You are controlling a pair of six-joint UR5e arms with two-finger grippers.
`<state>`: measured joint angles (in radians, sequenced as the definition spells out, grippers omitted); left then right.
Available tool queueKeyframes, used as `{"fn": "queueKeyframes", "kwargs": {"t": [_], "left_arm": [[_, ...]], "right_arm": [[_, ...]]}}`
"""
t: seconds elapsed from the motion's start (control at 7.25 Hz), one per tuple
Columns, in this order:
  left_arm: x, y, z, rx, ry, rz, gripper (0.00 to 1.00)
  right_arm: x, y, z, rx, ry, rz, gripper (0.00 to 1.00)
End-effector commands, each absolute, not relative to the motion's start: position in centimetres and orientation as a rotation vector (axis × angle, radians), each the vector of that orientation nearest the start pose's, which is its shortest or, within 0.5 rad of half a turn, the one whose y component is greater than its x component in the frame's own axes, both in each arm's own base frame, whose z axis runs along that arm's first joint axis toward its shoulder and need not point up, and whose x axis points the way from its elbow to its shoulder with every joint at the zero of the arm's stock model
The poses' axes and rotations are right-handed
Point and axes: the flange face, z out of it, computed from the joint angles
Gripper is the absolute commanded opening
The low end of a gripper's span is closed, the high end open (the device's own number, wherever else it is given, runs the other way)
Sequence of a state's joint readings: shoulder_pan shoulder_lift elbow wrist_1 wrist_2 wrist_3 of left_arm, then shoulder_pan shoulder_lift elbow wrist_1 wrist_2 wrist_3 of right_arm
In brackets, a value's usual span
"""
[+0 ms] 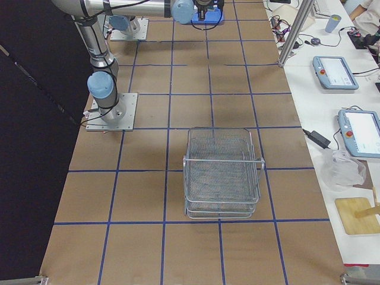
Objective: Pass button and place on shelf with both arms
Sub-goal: 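Close the right gripper on the button's blue base beside the left gripper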
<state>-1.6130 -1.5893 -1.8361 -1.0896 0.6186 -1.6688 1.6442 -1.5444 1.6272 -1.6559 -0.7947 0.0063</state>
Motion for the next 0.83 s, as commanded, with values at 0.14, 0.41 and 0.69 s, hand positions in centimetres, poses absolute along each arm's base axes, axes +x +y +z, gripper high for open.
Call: {"fn": "queueKeyframes", "kwargs": {"t": [0.14,0.41,0.69], "left_arm": [[-23.33,-48.51,44.14,1.574,-1.644,-0.734,0.00],[-23.10,-48.63,43.99,1.578,-1.640,-0.734,0.00],[-22.95,-48.70,43.99,1.581,-1.636,-0.733,0.00]], "right_arm": [[23.92,-48.62,48.56,-0.062,2.359,0.037,0.74],[24.01,-48.58,48.75,-0.056,2.345,0.037,0.69],[24.18,-48.66,48.97,-0.029,2.321,0.046,0.66]]}}
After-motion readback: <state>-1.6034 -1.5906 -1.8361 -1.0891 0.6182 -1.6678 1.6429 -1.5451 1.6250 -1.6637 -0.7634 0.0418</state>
